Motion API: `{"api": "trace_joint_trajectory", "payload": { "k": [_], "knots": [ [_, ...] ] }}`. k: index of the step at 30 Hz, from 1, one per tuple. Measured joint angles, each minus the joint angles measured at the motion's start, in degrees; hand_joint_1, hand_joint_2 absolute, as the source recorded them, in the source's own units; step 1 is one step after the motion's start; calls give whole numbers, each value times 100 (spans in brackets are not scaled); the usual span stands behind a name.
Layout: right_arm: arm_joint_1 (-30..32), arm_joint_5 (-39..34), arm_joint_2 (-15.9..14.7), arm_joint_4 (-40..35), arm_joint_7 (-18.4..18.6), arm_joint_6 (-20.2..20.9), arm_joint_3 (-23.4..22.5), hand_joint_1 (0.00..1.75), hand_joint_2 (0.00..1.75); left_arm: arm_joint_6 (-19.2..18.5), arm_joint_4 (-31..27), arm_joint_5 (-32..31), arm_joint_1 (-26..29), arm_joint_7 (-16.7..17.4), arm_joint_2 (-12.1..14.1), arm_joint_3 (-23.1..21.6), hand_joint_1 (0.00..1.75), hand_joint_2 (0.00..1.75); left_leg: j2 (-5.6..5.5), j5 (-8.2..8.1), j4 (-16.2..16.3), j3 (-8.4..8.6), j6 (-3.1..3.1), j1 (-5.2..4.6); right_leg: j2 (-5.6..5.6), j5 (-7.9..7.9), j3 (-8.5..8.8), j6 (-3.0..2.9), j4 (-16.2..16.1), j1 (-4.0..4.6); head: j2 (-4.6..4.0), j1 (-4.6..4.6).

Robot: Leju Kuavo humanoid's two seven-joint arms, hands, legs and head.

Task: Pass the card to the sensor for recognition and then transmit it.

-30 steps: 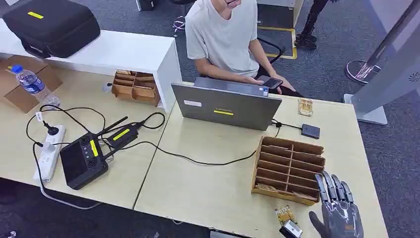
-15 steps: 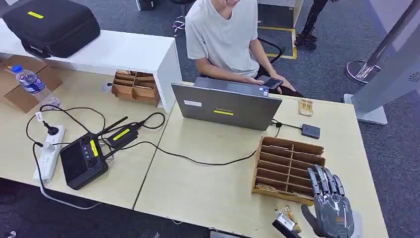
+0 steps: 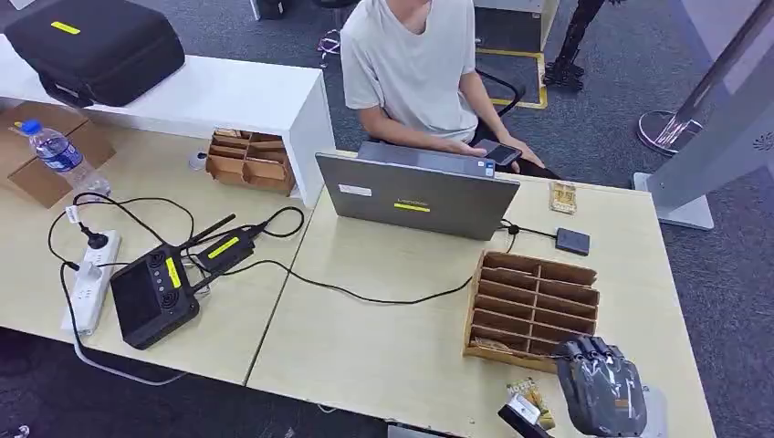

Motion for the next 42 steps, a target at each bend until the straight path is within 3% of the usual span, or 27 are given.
{"api": "trace_joint_trajectory", "payload": {
  "k": [37,42],
  "knots": [
    [21,-149,0,-53,-46,-24,50,175,175,44,0,20,1,-61,2,0,0,175,0,0,0,0,0,0,0,0,0,0,0,0,0,0],
    [155,-50,0,-416,-109,-507,52,175,175,77,0,68,2,-59,2,0,0,175,0,0,0,0,0,0,0,0,-1,0,0,0,0,-2]
  ]
}}
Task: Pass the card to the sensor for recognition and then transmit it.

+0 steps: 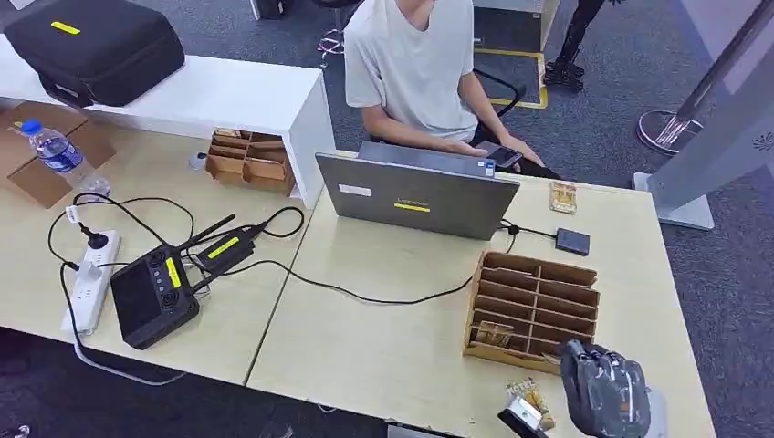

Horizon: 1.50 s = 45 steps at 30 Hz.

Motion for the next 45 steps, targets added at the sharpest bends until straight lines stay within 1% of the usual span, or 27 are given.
{"api": "trace_joint_trajectory", "payload": {
  "k": [2,5,9,17,21,25,26,32,45],
  "knots": [
    [104,69,0,-257,-2,-115,4,175,175,24,0,17,1,2,0,0,0,175,0,0,0,0,0,0,0,0,0,0,0,0,0,2],
    [267,205,0,-654,53,-129,24,175,175,37,0,33,1,9,0,0,0,175,1,0,-1,-1,0,0,0,-1,0,-1,0,0,0,0],
    [364,236,0,-927,59,-126,42,175,175,37,0,33,1,9,0,0,0,175,1,0,-1,0,0,0,0,-1,0,-1,0,0,0,2],
    [425,245,0,-1119,61,-131,55,175,175,39,0,35,1,9,0,0,0,175,1,0,-1,0,0,0,0,-1,1,-1,0,0,0,0],
    [434,315,0,-1208,70,-205,61,175,175,44,0,35,1,9,0,0,0,175,1,0,-1,0,0,0,0,-1,0,-1,0,0,0,0],
    [444,385,-2,-1302,194,-131,116,175,175,44,0,39,1,9,0,0,0,175,1,0,-1,0,0,0,0,-1,-1,-1,0,0,0,0],
    [444,393,-7,-1307,236,-96,138,0,175,44,0,39,0,9,0,0,0,175,1,0,-2,0,0,0,0,-1,-1,-1,0,0,0,0],
    [442,352,-28,-1296,324,-30,199,0,175,-42,0,26,0,9,0,0,0,175,1,0,-2,0,0,0,0,-1,0,-1,0,0,0,2],
    [418,310,-33,-1174,380,118,302,0,175,-37,0,46,0,9,0,0,0,175,1,0,-2,-1,0,0,0,-1,0,-1,0,0,0,0]
  ]
}}
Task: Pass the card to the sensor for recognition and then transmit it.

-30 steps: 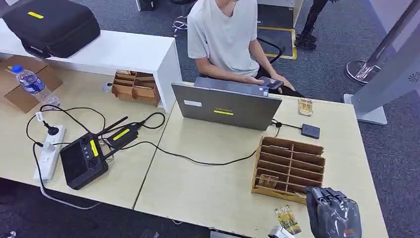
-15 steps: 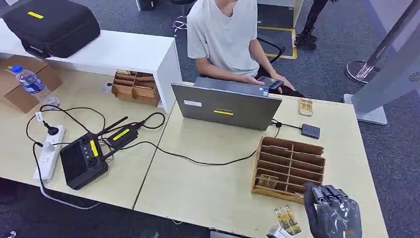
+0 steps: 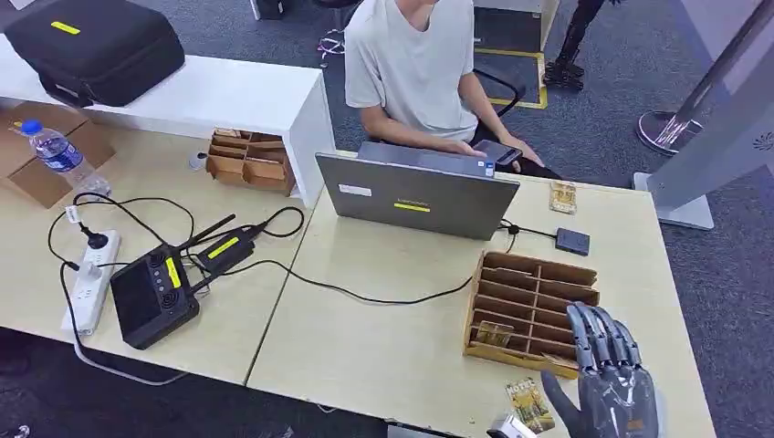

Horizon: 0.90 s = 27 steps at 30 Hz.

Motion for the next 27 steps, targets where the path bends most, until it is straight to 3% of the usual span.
{"api": "trace_joint_trajectory", "payload": {
  "k": [27],
  "knots": [
    [-135,-173,-35,867,149,79,-26,0,175,7,0,-18,0,50,0,0,0,175,0,0,0,0,0,0,0,0,0,0,0,0,0,2]
  ]
}}
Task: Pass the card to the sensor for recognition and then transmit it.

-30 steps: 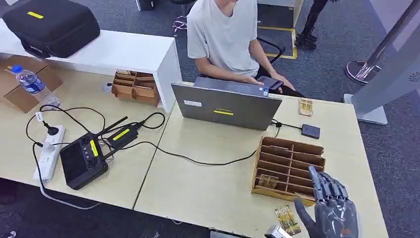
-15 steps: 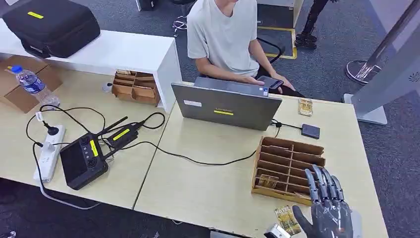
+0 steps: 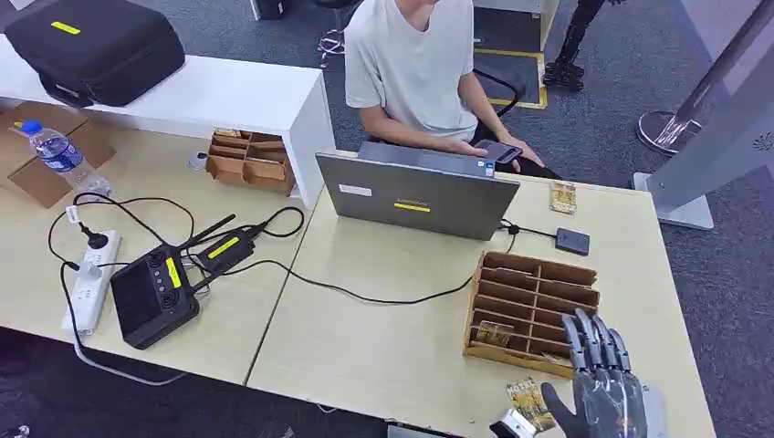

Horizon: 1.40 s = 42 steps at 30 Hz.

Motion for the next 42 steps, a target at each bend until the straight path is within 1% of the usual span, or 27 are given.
{"api": "trace_joint_trajectory", "payload": {
  "k": [17,37,39,42],
  "knots": [
    [-68,-48,2,405,-7,0,-103,0,175,0,0,-17,0,0,0,0,0,175,0,0,0,0,0,0,0,0,0,0,0,0,0,0],
    [-80,-48,2,458,0,4,-107,0,175,0,0,-17,0,0,0,0,0,175,0,0,0,0,0,0,0,0,0,0,0,0,0,0],
    [-99,6,4,492,210,218,-157,0,175,-6,0,-17,0,0,0,0,0,175,0,0,0,0,0,0,0,0,0,0,0,0,0,-2],
    [-168,-7,9,672,179,293,-333,0,175,-18,0,-22,2,0,0,0,0,175,0,0,0,-1,0,0,0,0,0,0,0,0,0,0]
  ]
}}
